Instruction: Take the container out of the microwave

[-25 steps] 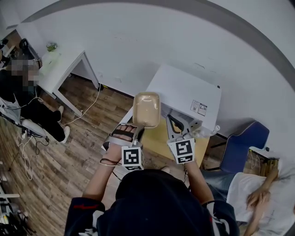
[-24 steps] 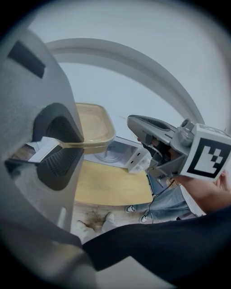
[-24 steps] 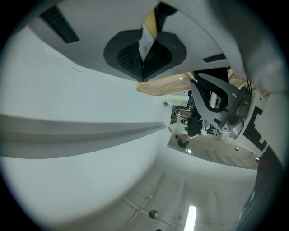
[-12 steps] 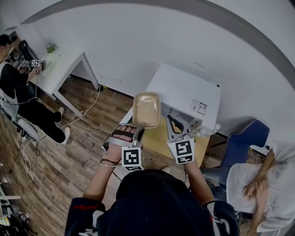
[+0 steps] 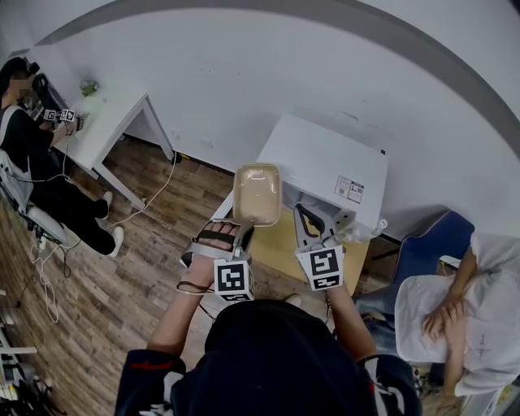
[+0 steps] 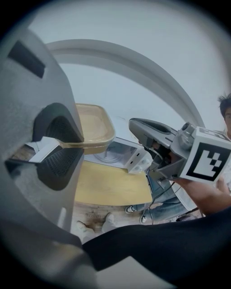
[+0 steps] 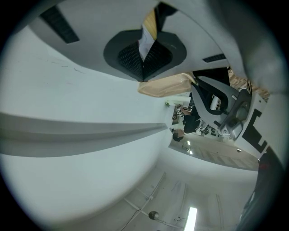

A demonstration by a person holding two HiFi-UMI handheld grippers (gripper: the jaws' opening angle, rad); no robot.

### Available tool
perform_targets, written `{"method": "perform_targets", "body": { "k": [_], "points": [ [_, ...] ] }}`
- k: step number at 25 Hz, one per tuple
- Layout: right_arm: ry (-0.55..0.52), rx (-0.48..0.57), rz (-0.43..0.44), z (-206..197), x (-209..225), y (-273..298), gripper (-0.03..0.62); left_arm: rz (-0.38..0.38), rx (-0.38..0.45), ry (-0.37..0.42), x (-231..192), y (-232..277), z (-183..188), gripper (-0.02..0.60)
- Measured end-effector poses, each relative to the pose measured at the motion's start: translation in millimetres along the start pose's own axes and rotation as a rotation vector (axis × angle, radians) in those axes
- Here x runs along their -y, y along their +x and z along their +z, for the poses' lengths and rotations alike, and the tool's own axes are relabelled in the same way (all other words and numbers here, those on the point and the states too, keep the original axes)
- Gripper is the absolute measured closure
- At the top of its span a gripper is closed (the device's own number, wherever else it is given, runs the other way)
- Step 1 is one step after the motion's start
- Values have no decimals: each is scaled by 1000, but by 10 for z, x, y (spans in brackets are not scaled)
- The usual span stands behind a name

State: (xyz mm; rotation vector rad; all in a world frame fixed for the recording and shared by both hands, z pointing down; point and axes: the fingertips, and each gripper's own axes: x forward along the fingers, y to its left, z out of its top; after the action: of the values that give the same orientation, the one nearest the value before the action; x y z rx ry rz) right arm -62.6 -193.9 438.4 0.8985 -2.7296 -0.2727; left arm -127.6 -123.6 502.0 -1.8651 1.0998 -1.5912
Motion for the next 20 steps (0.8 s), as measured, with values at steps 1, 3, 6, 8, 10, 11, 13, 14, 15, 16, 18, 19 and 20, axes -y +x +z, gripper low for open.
{"method": "perform_targets", "body": {
  "k": [1, 3, 6, 8, 10, 11, 13, 14, 15, 16, 18, 19, 20],
  "points": [
    [1, 0, 0, 8, -7, 1, 586, 0, 0, 1, -3, -9, -1, 532],
    [2, 0, 2, 13, -22, 5, 586, -3, 0, 6, 3, -13, -4, 532],
    [0, -3, 6, -7, -26, 6, 586, -6, -1, 6, 18, 2, 2, 532],
    [-1, -6, 7, -13, -28, 1, 586, -5, 1, 4, 19, 1, 6, 532],
    [5, -5, 10, -7, -37, -9, 586, -6, 3, 4, 21, -8, 12, 532],
    [8, -3, 12, -6, -40, -13, 586, -8, 4, 3, 26, -7, 15, 532],
    [10, -2, 12, -19, -39, -16, 586, -10, 3, 0, 34, 10, 18, 532],
    [9, -4, 11, -30, -38, -15, 586, -11, 2, -1, 38, 21, 17, 532],
    [8, -6, 10, -41, -36, -15, 586, -12, 2, -1, 40, 32, 16, 532],
    [6, -9, 7, -48, -31, -17, 586, -13, 1, -1, 41, 41, 17, 532],
    [5, -13, 4, -49, -20, -23, 586, -15, 3, 0, 34, 52, 22, 532],
    [5, -15, 2, -49, -14, -28, 586, -16, 5, 0, 25, 54, 27, 532],
    [7, -17, 1, -52, -7, -34, 586, -16, 7, -1, 17, 57, 31, 532]
  ]
}}
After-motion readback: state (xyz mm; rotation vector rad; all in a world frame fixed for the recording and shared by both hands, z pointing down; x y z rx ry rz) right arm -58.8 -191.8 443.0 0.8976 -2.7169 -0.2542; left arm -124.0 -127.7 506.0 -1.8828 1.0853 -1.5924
